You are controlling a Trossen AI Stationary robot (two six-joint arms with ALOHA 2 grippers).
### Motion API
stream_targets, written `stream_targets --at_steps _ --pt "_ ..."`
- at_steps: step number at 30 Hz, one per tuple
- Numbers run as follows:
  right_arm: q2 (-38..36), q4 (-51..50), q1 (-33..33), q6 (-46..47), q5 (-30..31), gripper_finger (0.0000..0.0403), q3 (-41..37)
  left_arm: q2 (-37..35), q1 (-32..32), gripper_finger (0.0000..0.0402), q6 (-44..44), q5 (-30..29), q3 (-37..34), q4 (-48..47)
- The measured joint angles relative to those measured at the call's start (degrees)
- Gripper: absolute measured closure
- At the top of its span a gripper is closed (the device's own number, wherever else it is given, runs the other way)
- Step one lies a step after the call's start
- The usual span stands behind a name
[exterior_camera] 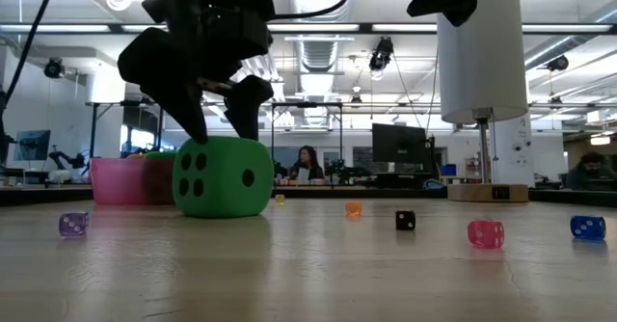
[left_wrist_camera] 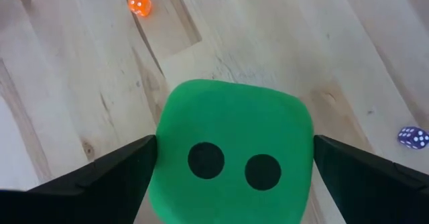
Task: Pick & Place Dice
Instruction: Put the big green dice into the red bin
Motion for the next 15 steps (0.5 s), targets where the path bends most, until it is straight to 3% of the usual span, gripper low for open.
stream_targets --at_steps 15 --pt "0.0 0.0 0.0 0.0 0.0 0.0376 0.0 1.6 0.0 0.0002 -0.2 1.1 0.1 -0.3"
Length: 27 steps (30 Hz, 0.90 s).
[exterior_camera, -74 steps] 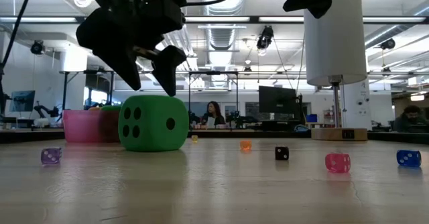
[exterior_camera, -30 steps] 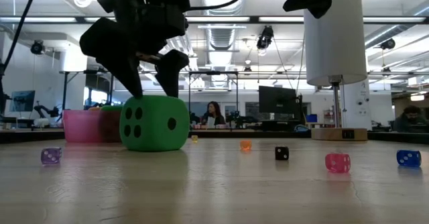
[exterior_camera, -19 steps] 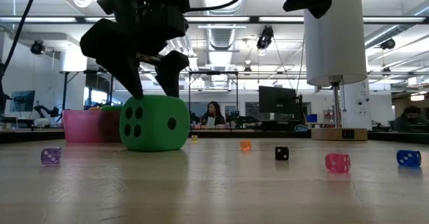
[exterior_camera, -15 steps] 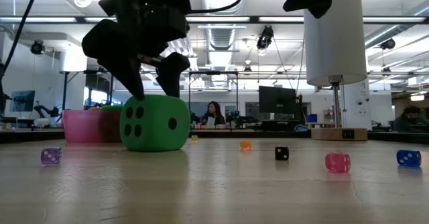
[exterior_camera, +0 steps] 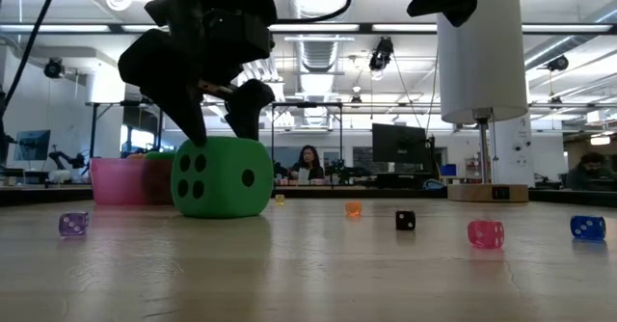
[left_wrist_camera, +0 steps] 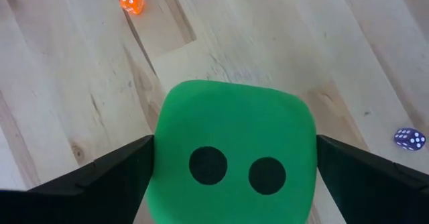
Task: Pick & Place Dice
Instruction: Put the big green dice into the red bin
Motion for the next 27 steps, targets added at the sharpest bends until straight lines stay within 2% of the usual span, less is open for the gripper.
stream_targets --at_steps 27 --pt "0.0 0.0 0.0 0.0 0.0 0.0376 0.0 0.6 0.0 0.0004 -3.4 2.0 -1.7 0.9"
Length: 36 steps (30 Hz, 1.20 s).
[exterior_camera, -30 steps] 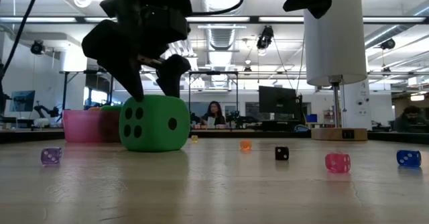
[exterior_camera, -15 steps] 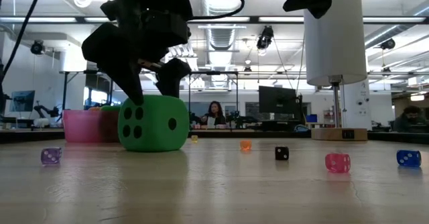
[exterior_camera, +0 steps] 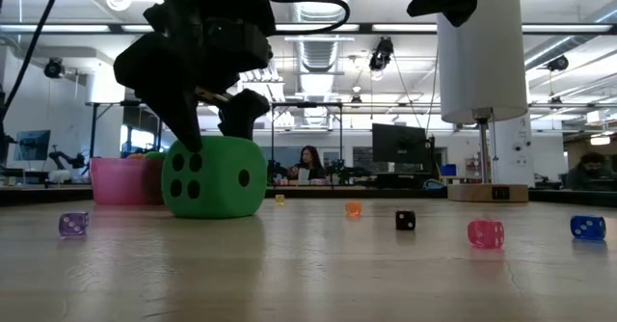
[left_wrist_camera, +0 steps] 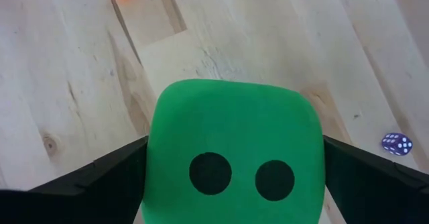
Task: Pick & Place Dice
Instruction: Put the big green dice into the red bin
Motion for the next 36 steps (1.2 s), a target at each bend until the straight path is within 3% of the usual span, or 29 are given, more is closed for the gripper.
stream_targets --at_steps 8,17,36 --pt "0.0 0.0 0.0 0.0 0.0 0.0376 0.0 0.0 0.0 0.0010 0.2 0.1 0.0 0.0" --pt "0.0 0.0 0.0 0.0 0.0 0.0376 0.0 0.0 0.0 0.0055 0.4 0.8 0.0 0.0" --pt "0.0 0.0 0.0 0.0 0.0 0.0376 0.0 -1.0 2.0 0.0052 0.2 1.4 4.5 -4.3"
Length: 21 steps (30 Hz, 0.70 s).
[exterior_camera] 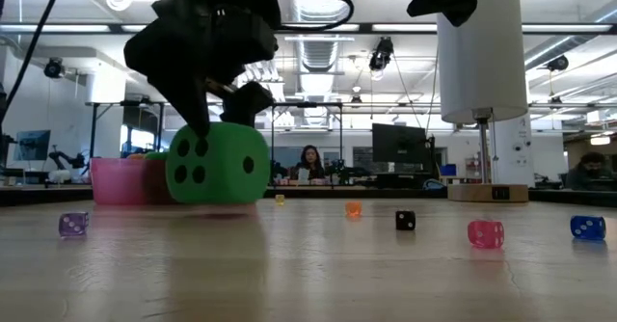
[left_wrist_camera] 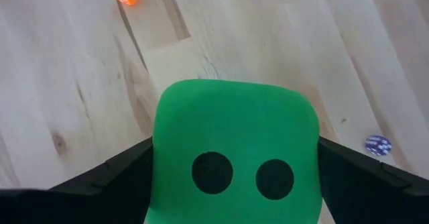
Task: Pick & Place Dice
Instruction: Put the big green dice into the red bin
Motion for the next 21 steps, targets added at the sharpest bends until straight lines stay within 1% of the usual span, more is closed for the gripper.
stream_targets --at_steps 5,11,21 --pt "0.0 0.0 0.0 0.0 0.0 0.0376 0.0 -0.2 0.7 0.0053 0.0 -0.1 3.3 -5.0" --pt "0.0 0.0 0.0 0.0 0.0 0.0376 0.0 -1.2 3.3 0.0050 0.2 -0.4 7.9 -10.3" --pt "0.0 0.0 0.0 0.0 0.0 0.0376 0.0 -1.9 11.0 0.0050 0.2 -0.4 15.1 -19.9"
